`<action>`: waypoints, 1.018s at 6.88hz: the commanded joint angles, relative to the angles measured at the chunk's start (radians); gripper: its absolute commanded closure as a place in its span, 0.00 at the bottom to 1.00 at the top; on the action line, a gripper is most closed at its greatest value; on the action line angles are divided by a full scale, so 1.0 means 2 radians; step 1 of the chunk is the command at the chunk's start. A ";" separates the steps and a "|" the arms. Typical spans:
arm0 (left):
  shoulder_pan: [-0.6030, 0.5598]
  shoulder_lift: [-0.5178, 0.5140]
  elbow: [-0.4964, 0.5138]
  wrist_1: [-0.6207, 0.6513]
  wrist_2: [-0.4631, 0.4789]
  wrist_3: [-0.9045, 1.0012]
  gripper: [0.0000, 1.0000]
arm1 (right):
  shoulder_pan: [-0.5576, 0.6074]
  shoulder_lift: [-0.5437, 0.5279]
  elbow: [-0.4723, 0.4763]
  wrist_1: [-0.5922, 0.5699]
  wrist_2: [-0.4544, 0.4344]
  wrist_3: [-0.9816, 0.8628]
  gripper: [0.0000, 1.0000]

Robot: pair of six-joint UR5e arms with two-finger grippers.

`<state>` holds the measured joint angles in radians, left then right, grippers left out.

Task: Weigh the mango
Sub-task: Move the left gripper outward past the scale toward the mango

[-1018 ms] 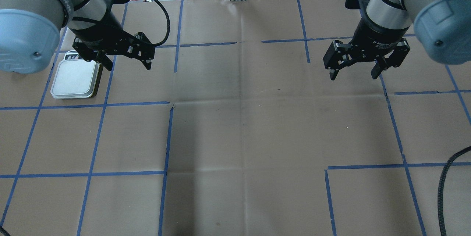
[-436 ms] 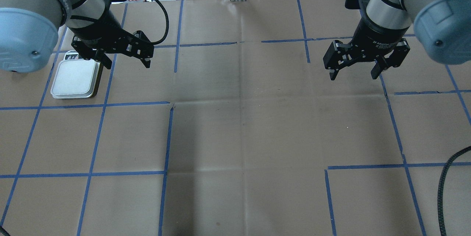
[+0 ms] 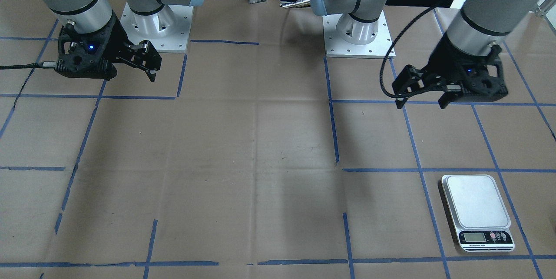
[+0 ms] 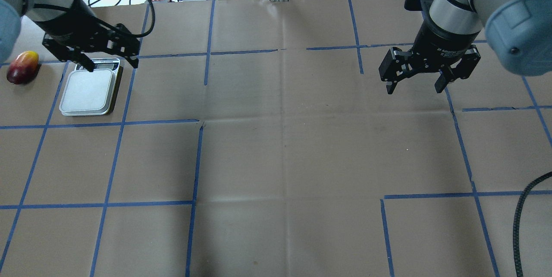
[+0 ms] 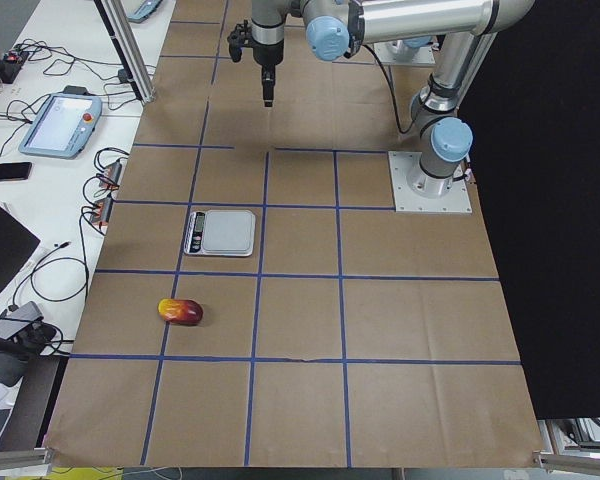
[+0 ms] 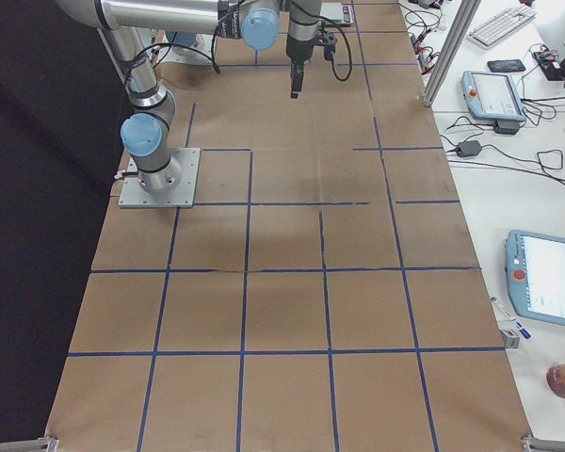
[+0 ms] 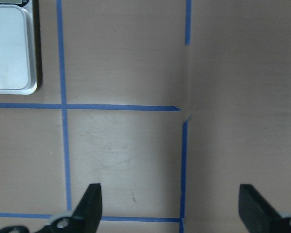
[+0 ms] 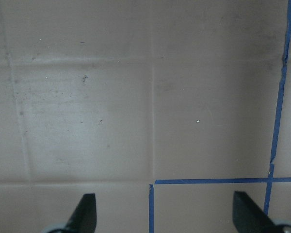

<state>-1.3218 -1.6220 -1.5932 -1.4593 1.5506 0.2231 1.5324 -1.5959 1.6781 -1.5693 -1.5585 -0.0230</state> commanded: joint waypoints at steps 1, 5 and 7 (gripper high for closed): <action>0.124 -0.056 0.021 0.046 -0.001 0.141 0.01 | 0.000 0.000 0.000 0.000 0.000 0.000 0.00; 0.224 -0.340 0.310 0.071 -0.001 0.296 0.01 | 0.000 0.000 0.000 0.000 0.000 0.000 0.00; 0.234 -0.439 0.441 0.043 -0.023 0.303 0.01 | 0.000 0.000 0.000 0.000 0.000 0.000 0.00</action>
<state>-0.8667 -2.3822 -0.8593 -1.3403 1.5382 0.8175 1.5324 -1.5955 1.6782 -1.5692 -1.5586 -0.0230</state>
